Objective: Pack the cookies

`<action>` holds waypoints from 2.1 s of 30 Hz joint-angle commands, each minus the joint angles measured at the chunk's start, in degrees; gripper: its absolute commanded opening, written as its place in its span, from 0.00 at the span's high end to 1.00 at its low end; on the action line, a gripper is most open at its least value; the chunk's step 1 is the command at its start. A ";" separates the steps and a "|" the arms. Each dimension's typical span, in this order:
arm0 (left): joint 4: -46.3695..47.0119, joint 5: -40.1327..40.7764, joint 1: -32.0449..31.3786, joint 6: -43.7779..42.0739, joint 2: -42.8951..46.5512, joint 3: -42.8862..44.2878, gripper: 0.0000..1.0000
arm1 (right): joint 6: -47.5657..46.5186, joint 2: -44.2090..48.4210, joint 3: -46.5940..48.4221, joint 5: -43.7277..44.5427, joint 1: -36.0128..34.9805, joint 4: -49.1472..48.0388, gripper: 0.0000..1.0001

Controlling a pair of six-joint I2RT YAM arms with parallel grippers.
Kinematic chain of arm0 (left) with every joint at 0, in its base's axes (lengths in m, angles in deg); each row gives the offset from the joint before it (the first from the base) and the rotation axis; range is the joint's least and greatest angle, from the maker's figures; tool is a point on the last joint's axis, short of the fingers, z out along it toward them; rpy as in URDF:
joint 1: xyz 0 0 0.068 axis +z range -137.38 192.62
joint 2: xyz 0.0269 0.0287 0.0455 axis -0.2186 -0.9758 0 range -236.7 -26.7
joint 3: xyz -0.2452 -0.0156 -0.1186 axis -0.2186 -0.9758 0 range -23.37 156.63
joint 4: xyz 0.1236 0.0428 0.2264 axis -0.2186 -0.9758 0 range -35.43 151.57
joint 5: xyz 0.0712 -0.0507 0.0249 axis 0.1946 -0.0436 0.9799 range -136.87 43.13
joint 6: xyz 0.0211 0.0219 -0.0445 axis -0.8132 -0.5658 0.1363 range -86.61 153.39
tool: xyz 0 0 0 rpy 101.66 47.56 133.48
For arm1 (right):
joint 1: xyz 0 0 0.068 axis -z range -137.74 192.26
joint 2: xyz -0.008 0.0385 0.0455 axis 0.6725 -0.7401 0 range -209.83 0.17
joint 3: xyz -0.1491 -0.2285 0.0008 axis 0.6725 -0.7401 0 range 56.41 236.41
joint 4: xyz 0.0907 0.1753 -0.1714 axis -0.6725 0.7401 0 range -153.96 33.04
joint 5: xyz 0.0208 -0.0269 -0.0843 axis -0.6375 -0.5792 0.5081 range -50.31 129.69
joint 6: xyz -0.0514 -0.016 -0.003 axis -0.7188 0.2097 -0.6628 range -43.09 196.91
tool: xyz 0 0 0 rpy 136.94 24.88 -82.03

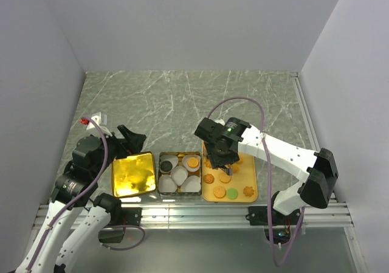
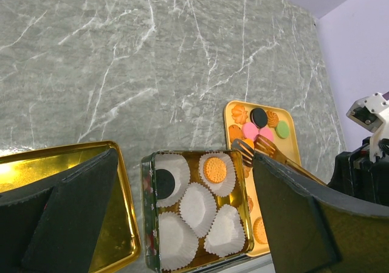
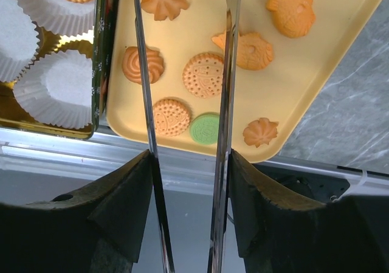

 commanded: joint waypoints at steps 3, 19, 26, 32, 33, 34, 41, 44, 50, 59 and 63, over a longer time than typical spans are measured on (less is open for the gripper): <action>1.25 0.80 -0.24 0.16 -0.11 0.00 0.00 | -0.30 -0.26 -0.71 0.51 0.31 -2.03 0.45; 1.34 0.62 -0.24 -0.01 -0.20 0.18 0.00 | -0.04 2.55 7.18 5.78 6.10 5.17 0.55; 1.52 0.36 -0.24 -0.10 -0.20 0.00 0.01 | -2.24 3.43 14.84 7.63 8.57 10.62 0.55; 1.52 0.36 -0.24 -0.10 -0.20 0.00 0.01 | -2.85 3.60 20.55 6.14 8.66 12.03 0.57; 1.52 0.36 -0.24 -0.10 -0.28 0.09 0.00 | -2.77 3.69 20.73 5.53 8.58 12.03 0.57; 1.43 0.44 -0.15 -0.10 -0.20 0.09 0.01 | -2.68 3.78 20.82 4.56 8.66 12.03 0.57; 1.43 0.53 -0.24 -0.01 0.07 0.00 0.01 | -3.64 5.71 21.35 -2.72 8.22 9.31 0.59; 1.43 0.62 -0.24 -0.01 0.24 0.09 0.01 | -3.99 6.94 21.44 -6.07 7.35 7.64 0.60; 1.43 0.62 -0.24 -0.01 0.16 0.00 0.01 | -3.82 8.79 19.51 -10.21 3.05 4.48 0.61; 1.34 0.80 -0.24 0.07 0.51 0.09 0.01 | -1.98 8.18 14.94 -13.73 -5.48 -0.71 0.62; 1.34 0.80 -0.24 0.07 0.59 0.00 0.00 | -1.18 6.42 14.76 -14.08 -6.80 -2.56 0.62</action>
